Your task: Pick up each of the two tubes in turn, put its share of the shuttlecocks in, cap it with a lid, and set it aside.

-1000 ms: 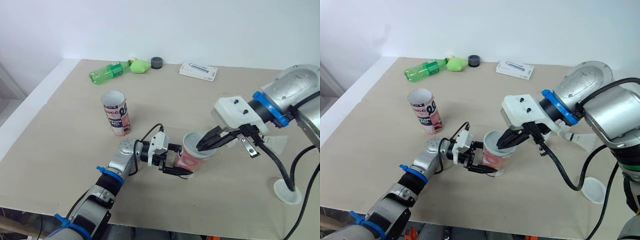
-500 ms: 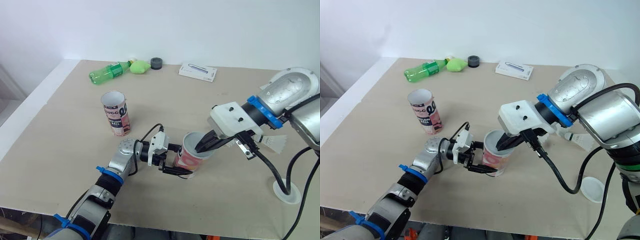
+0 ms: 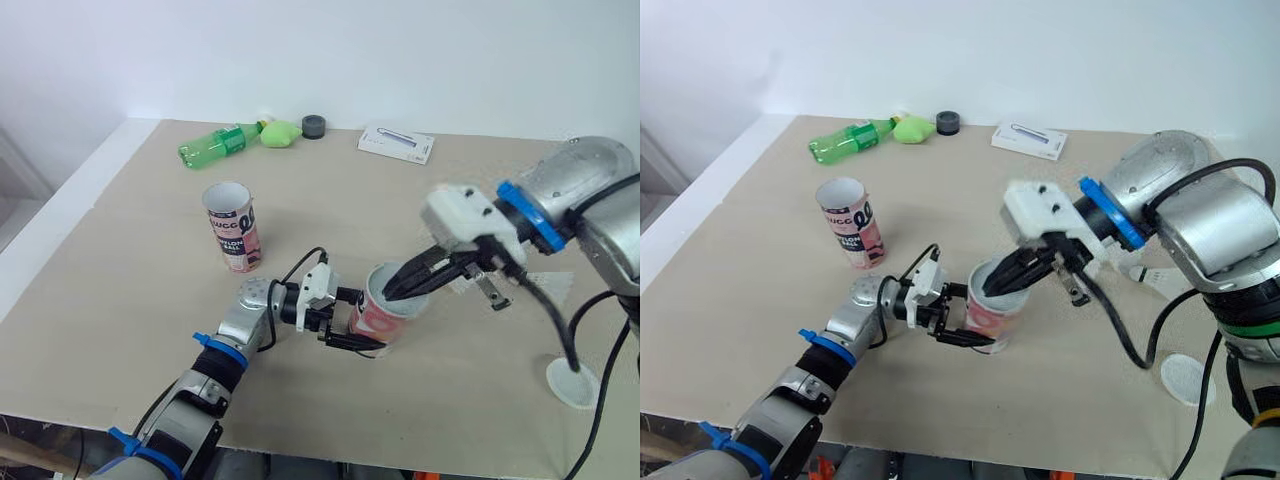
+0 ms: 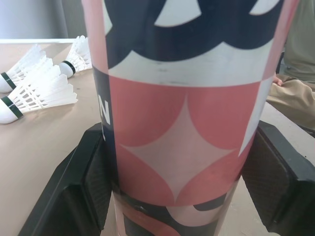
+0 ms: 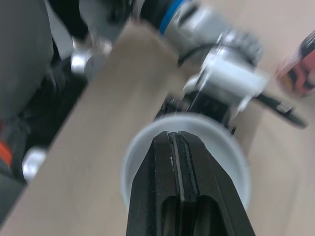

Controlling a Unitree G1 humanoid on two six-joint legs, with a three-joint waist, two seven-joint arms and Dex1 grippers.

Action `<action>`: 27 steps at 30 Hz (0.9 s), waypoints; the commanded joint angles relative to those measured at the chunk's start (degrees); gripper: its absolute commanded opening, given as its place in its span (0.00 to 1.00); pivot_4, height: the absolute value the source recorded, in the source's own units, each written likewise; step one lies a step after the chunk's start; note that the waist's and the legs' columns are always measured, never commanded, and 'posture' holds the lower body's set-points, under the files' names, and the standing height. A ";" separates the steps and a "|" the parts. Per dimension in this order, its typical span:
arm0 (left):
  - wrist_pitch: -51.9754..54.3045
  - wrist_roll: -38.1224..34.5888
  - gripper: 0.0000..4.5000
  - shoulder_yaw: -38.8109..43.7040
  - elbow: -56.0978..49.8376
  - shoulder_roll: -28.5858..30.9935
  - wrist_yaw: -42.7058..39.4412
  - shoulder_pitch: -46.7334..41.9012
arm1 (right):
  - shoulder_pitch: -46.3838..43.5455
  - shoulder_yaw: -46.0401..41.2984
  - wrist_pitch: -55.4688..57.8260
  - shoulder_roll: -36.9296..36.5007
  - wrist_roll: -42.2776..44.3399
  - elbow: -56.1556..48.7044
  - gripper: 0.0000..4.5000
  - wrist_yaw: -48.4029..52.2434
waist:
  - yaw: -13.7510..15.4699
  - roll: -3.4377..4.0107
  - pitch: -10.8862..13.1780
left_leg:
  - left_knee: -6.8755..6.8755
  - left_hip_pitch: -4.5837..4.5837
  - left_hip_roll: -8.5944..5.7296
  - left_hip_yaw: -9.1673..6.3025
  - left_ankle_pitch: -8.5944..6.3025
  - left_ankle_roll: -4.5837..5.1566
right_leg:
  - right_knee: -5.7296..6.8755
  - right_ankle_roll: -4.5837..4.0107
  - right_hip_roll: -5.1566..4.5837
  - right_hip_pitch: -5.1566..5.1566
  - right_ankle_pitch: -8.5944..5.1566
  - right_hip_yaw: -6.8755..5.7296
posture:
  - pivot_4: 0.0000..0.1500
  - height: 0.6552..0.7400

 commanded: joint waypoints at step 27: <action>3.07 0.03 1.00 2.32 -3.30 8.84 -4.79 0.50 | 64.41 -52.43 10.13 -1.92 4.95 -20.95 0.11 -19.94 | -0.50 -0.17 0.31 | -0.10 -0.04 -0.11 0.01 0.07 0.07 | 0.12 0.48 0.02 -0.04 -0.31 0.14 | 1.00 0.87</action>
